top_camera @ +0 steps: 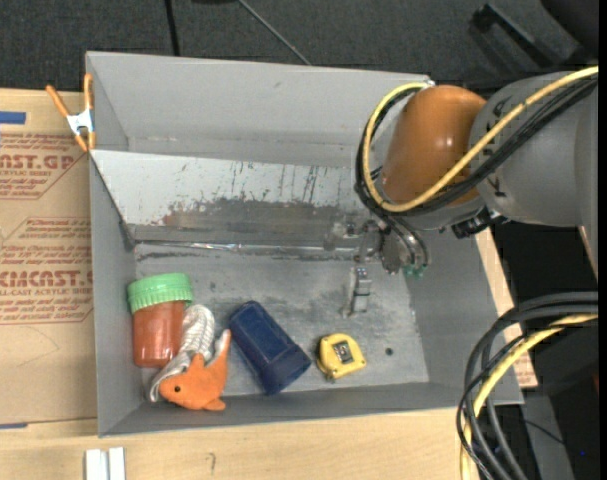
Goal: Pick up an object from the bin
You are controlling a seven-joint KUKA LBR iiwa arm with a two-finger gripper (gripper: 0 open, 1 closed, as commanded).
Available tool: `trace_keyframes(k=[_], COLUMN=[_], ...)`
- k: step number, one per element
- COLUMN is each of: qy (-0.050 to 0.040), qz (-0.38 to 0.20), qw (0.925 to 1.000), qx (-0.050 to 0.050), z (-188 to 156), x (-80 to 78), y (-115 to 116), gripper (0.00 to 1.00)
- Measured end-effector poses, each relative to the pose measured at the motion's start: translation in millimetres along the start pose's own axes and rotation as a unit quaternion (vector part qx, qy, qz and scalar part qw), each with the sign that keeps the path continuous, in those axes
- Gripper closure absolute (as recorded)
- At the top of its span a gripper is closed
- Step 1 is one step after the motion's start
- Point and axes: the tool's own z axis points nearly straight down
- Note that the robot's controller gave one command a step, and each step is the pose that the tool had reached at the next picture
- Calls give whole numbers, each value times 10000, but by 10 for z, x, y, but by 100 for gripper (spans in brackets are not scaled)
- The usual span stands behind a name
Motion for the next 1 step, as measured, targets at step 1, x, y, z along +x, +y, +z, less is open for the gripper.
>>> trace_keyframes(k=[1], qy=[-37], qz=[-2], qw=[10000], qx=[3], z=[-46], x=[-19], y=[-1], gripper=[0])
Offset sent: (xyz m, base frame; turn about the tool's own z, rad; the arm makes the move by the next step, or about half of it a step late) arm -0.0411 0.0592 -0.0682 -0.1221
